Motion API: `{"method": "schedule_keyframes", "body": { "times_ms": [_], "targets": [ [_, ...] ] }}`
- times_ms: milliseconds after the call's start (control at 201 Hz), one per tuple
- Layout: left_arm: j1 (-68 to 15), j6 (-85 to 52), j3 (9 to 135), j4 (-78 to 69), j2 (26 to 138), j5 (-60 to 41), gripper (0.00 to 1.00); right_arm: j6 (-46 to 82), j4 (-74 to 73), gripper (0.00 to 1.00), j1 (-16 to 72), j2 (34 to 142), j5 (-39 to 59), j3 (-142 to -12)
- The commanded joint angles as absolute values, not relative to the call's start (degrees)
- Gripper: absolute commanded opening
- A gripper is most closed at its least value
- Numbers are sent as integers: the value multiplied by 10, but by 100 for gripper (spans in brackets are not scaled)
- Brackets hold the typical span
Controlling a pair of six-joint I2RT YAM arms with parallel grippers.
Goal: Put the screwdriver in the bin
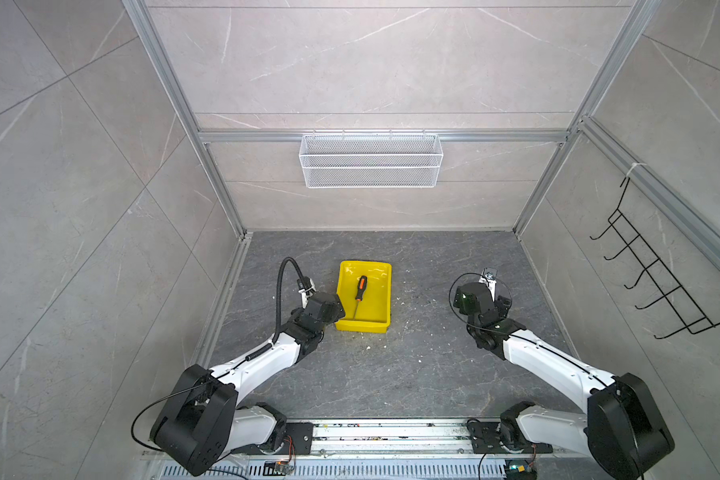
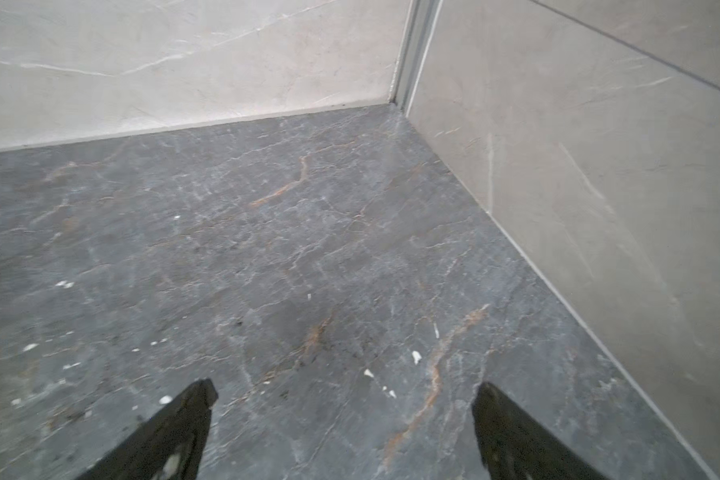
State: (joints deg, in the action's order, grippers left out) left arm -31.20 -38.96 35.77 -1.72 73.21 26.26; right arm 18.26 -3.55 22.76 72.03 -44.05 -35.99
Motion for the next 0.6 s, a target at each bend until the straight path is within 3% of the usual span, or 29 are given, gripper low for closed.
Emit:
{"method": "schedule_keyframes", "body": {
  "times_ms": [0,249,304,498,597],
  "targets": [
    [-310,-378,371,-17,732,260,100,121,-130,100,218,759,-497,-343],
    [-310,-381,374,-9,736,264,100,64,-311,100,189,814,-465,-274],
    [-310,-381,375,-9,739,264,100,82,-291,100,186,797,-462,-267],
    [-310,-380,390,6,750,257,100,50,-468,100,175,738,-430,-155],
    [-309,-385,388,2,749,248,100,40,-611,100,163,806,-432,-119]
  ]
}}
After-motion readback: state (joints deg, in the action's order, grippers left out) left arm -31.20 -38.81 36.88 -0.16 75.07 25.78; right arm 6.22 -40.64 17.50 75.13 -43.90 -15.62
